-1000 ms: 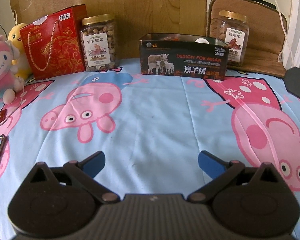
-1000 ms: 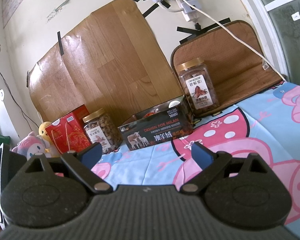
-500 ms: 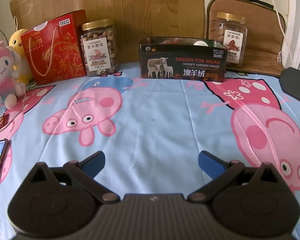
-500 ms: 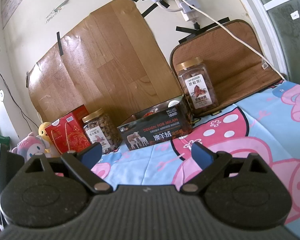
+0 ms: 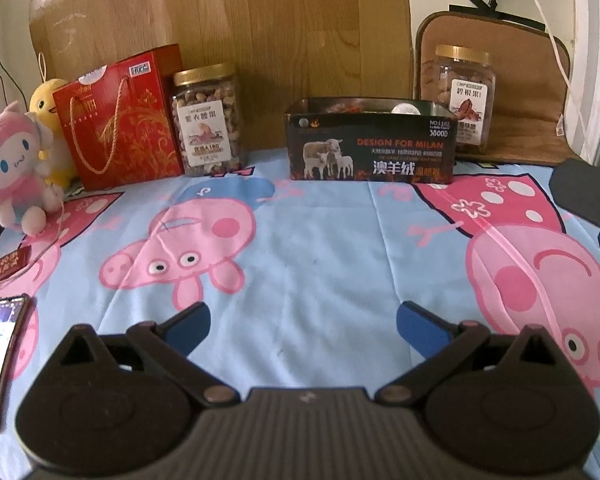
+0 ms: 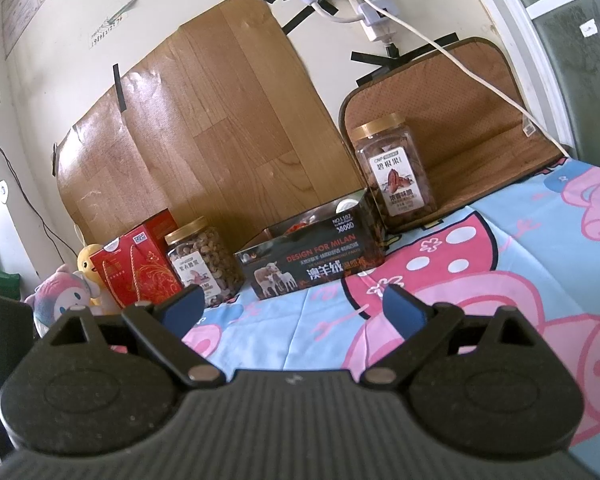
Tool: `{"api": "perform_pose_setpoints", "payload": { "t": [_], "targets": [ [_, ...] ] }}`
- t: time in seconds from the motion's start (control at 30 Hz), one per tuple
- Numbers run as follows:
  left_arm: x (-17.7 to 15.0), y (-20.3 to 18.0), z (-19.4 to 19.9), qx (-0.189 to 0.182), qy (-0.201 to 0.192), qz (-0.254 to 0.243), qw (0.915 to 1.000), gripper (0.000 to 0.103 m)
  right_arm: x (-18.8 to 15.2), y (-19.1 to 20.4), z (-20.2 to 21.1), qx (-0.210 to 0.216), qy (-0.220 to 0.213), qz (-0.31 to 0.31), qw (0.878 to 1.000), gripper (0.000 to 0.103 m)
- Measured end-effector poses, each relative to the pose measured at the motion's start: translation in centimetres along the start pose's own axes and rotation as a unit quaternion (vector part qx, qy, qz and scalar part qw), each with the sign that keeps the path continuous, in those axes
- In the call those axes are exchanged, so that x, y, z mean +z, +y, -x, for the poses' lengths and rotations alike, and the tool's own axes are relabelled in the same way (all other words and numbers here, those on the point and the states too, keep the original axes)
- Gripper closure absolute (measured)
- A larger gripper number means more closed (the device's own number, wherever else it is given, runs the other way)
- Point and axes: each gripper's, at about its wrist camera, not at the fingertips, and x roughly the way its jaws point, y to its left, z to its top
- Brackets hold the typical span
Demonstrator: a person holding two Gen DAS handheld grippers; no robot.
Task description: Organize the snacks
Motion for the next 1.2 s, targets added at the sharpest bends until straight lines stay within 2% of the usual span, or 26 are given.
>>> {"api": "perform_pose_setpoints", "payload": {
  "t": [0.33, 1.2],
  "targets": [
    [-0.05, 0.01, -0.15, -0.011, 0.005, 0.001, 0.9999, 0.000, 0.00, 0.01, 0.02, 0.000, 0.000, -0.001, 1.000, 0.005],
    [-0.25, -0.15, -0.19, -0.012, 0.012, -0.004, 0.9999, 0.000, 0.01, 0.06, 0.05, -0.001, 0.001, -0.001, 1.000, 0.005]
  ]
}}
